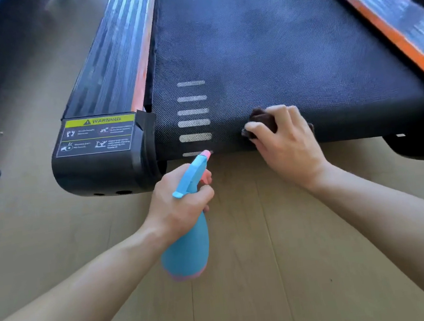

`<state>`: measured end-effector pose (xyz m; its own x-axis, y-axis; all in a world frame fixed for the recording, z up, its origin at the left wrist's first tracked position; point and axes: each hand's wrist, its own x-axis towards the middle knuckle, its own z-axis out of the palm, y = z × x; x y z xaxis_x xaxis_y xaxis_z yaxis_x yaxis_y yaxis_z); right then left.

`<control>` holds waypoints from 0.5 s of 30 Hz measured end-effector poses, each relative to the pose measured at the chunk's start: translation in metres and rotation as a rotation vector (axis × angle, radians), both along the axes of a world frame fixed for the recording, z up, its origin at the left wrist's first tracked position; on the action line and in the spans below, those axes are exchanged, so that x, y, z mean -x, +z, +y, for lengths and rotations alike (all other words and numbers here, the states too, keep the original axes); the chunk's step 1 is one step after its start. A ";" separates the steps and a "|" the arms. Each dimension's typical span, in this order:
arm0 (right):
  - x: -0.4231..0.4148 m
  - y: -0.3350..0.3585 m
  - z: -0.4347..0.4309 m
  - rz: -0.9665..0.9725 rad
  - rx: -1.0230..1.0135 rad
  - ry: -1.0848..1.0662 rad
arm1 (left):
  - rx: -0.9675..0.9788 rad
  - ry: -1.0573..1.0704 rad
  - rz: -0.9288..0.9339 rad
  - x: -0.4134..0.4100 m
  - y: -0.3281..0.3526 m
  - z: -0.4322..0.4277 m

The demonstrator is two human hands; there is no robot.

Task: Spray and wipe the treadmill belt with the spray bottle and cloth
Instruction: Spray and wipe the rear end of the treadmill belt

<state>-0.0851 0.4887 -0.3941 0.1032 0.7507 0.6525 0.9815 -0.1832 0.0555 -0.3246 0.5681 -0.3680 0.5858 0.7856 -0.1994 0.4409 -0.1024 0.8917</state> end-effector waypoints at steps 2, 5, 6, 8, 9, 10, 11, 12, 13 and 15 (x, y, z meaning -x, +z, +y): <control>-0.005 -0.003 -0.021 0.090 -0.009 -0.041 | -0.001 -0.003 0.010 0.002 -0.003 -0.002; -0.006 -0.006 -0.048 0.218 -0.017 -0.065 | 0.002 0.001 0.024 0.002 -0.006 -0.006; -0.005 -0.006 -0.054 0.239 -0.013 -0.067 | 0.007 0.006 0.033 0.002 -0.007 -0.008; -0.005 -0.004 -0.059 0.267 -0.020 -0.057 | 0.022 0.030 0.040 0.003 -0.008 -0.011; -0.004 -0.002 -0.059 0.281 -0.029 -0.052 | 0.030 0.044 0.039 0.004 -0.009 -0.013; -0.003 0.000 -0.059 0.291 -0.037 -0.047 | 0.032 0.056 0.036 0.004 -0.009 -0.015; -0.001 0.001 -0.057 0.294 -0.040 -0.040 | 0.029 0.067 0.037 0.006 -0.010 -0.017; 0.002 0.001 -0.055 0.295 -0.042 -0.033 | 0.022 0.079 0.040 0.007 -0.010 -0.019; 0.004 0.002 -0.053 0.297 -0.043 -0.025 | 0.011 0.091 0.044 0.009 -0.009 -0.020; 0.010 0.001 -0.048 0.309 -0.045 -0.003 | -0.017 0.114 0.054 0.013 -0.008 -0.022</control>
<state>-0.0949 0.4405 -0.3931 0.3035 0.7215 0.6224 0.9503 -0.1813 -0.2531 -0.3373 0.5463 -0.3764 0.4810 0.8501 -0.2142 0.4977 -0.0636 0.8650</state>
